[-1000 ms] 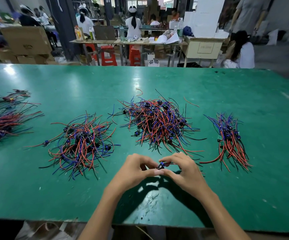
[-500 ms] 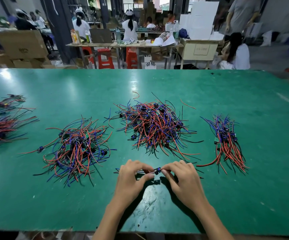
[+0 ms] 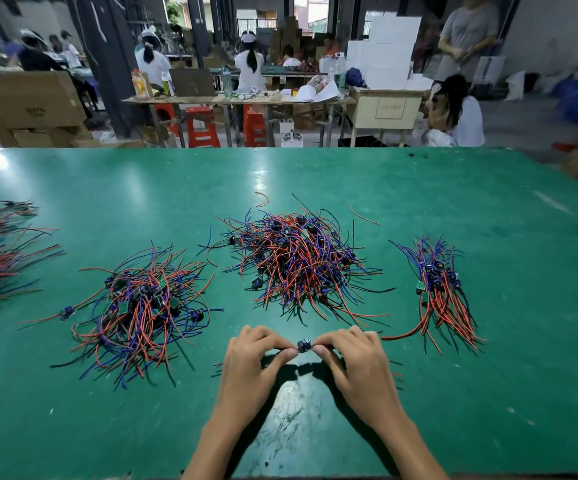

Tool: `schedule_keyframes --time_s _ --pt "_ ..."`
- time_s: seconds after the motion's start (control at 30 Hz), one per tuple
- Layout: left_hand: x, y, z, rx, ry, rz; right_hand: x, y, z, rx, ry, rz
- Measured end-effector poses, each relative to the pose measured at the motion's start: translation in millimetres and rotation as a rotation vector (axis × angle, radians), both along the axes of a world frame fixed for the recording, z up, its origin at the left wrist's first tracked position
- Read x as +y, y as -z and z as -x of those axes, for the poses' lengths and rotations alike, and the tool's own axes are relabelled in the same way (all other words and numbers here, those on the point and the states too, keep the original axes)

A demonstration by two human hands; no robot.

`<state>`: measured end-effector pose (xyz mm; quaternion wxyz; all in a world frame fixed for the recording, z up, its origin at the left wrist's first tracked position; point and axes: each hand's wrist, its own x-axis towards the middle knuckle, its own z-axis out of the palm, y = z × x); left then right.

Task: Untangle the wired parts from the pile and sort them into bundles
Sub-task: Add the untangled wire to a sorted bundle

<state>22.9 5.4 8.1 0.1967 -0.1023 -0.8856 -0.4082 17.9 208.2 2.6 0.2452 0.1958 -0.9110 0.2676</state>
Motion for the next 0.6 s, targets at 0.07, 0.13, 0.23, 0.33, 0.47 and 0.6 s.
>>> schedule_keyframes --time_s 0.07,0.13,0.23,0.33,0.47,0.6 --pt "0.6 -0.8 -0.4 0.012 -0.011 0.023 -0.3 0.7 0.5 0.013 0.002 0.002" --pt "2.3 -2.1 -0.8 0.021 -0.019 0.069 -0.7 0.7 0.6 0.032 0.01 -0.013" --pt "4.1 -2.5 -0.8 0.02 -0.013 0.121 -1.2 1.2 1.0 0.046 0.03 -0.042" --pt "3.4 -1.7 -0.8 -0.004 0.002 0.144 -1.8 2.2 1.7 0.064 0.045 -0.055" --pt "2.9 -0.2 -0.8 -0.018 0.017 0.133 -2.4 2.8 1.7 0.072 0.05 -0.049" --pt "2.6 0.2 -1.0 -0.018 0.029 0.119 -2.0 2.1 1.4 0.041 0.034 -0.053"
